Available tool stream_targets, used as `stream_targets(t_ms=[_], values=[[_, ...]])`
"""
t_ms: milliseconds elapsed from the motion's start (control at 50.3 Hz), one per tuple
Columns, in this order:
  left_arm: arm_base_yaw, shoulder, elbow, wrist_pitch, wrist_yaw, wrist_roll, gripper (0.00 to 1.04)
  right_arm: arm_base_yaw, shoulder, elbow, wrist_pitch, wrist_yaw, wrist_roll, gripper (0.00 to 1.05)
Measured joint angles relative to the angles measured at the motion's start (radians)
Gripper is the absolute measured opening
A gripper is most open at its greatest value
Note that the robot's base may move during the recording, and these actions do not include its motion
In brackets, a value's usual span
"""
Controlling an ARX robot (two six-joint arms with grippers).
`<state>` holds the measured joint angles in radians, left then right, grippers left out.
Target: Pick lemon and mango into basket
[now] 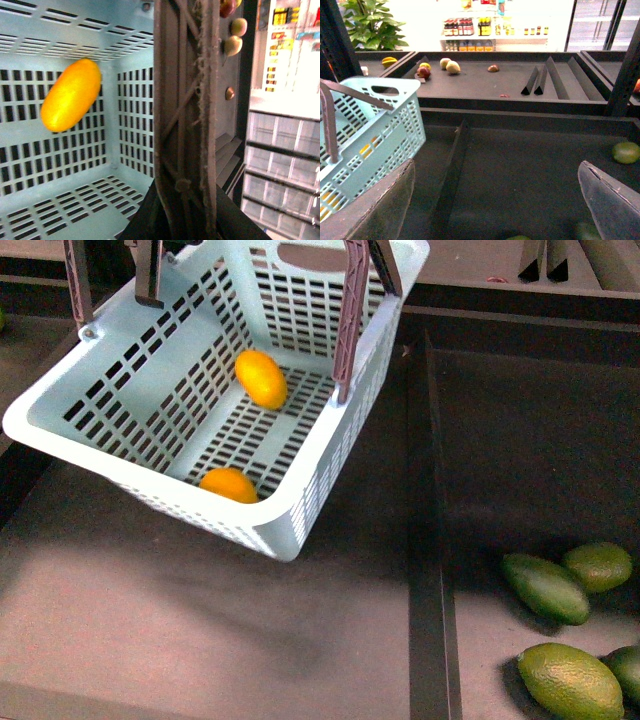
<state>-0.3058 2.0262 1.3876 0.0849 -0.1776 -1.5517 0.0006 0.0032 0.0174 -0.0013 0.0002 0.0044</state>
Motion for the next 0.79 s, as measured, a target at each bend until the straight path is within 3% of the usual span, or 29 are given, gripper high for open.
stream_targets(t_ms=[199,537,656,795], values=[[0.008,0.006,-0.021,0.024,-0.077,-0.074,0.06,0.000,0.000,0.000,0.000,0.001,0.000,0.96],[-0.022,-0.002,-0.124,-0.041,-0.109,-0.133,0.07,0.000,0.000,0.000,0.000,0.001,0.000,0.96],[-0.031,-0.048,-0.150,-0.086,-0.089,-0.156,0.36,0.000,0.000,0.000,0.000,0.000,0.000,0.96],[-0.037,-0.143,-0.174,-0.171,-0.126,-0.133,0.60,0.000,0.000,0.000,0.000,0.001,0.000,0.96]])
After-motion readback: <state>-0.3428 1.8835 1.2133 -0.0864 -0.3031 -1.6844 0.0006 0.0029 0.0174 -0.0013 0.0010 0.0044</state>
